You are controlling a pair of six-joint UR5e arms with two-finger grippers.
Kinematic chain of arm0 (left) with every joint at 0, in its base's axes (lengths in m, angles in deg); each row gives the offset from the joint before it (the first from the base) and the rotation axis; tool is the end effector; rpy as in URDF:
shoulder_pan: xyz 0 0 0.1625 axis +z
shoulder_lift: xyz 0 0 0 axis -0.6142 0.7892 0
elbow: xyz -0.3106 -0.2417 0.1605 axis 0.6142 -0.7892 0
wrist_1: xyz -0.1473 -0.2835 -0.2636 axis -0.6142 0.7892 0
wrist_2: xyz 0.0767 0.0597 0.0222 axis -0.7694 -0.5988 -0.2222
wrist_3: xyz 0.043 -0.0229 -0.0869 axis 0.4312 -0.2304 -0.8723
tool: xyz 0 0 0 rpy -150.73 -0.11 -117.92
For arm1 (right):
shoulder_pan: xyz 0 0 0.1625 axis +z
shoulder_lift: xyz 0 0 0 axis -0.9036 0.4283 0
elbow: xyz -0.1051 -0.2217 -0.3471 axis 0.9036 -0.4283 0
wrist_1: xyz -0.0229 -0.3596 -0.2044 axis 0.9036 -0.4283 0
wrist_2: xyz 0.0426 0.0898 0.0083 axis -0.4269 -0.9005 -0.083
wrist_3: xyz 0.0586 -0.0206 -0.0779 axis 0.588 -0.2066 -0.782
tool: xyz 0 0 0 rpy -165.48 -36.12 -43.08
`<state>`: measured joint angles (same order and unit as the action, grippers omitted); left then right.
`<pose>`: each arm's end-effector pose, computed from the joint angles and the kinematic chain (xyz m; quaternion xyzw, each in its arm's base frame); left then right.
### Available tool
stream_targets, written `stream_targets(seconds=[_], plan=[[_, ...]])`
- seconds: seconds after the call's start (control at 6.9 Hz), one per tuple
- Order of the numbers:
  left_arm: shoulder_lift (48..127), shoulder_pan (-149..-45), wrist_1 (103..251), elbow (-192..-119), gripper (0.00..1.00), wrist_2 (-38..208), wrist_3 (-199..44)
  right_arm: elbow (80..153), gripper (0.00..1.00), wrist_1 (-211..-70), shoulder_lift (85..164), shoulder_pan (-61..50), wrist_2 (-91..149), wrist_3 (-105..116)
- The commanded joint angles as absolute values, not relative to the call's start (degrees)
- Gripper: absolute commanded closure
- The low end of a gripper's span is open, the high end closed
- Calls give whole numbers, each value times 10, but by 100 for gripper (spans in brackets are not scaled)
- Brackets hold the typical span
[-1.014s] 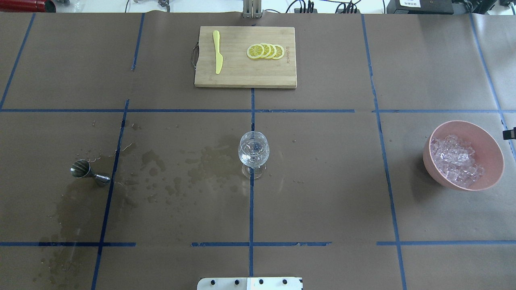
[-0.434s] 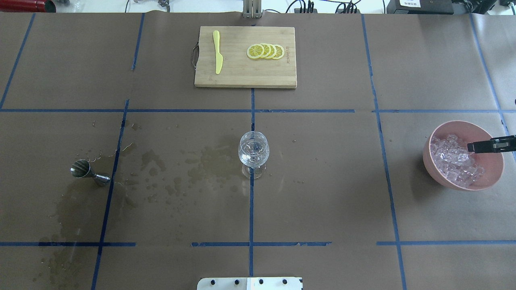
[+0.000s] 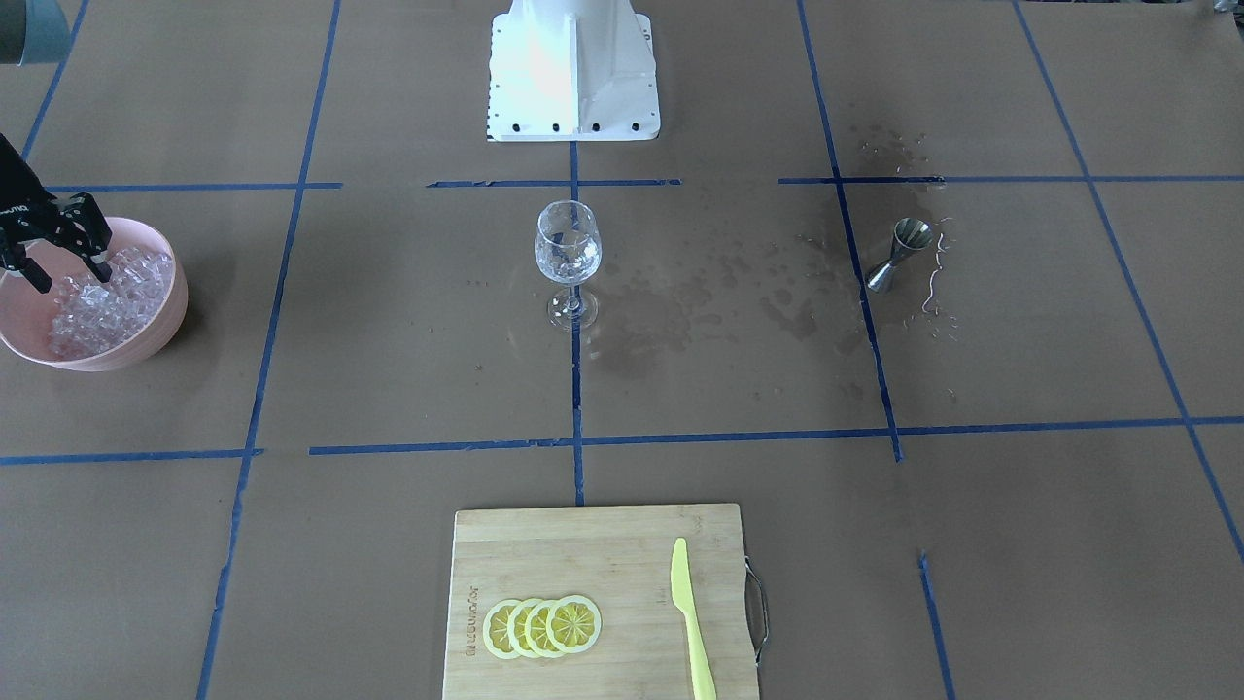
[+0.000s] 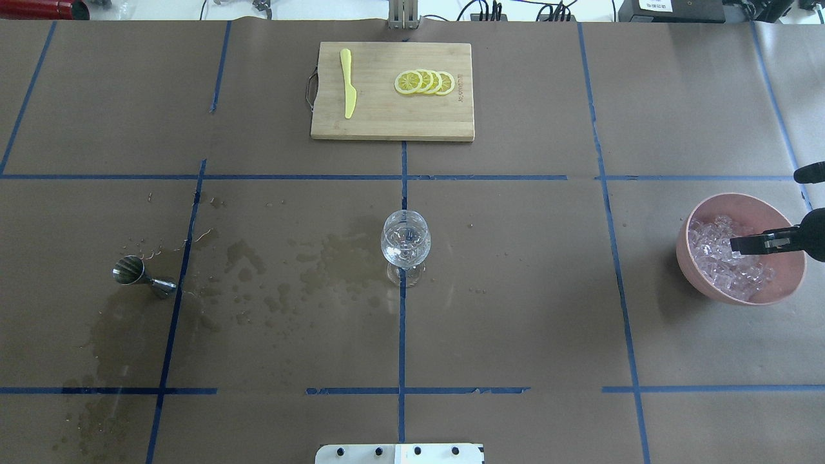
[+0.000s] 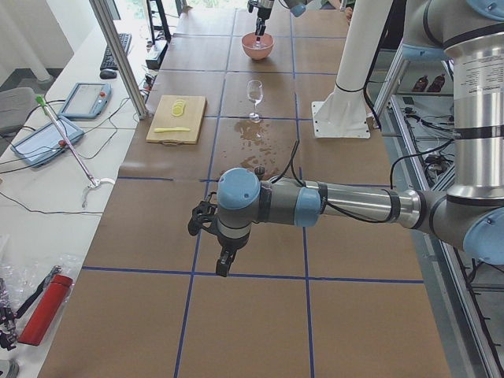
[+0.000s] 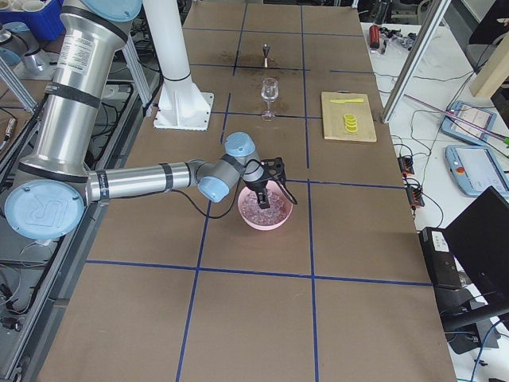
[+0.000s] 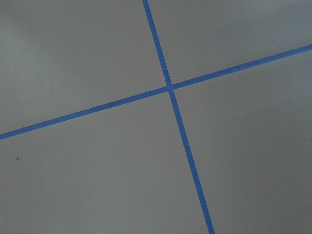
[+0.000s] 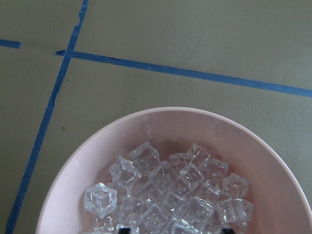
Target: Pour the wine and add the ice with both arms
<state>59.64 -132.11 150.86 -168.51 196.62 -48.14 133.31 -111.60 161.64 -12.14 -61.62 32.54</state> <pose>-0.0971 -0.4307 0.6044 0.1094 0.3541 0.1038 0.9230 -0.1710 -0.3772 0.5427 0.1615 -0.3851 -0.0268 0.9082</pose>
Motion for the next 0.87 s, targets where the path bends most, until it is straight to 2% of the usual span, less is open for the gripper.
stream_targets(seconds=[0.0,0.72], plan=[[596,-1321,1509,-1685,0,1966,-481,1320,32,-1116,1616,-133,-613,326],[595,-1321,1509,-1685,0,1966,-479,1305,39,-1116,1615,-146,-605,325]])
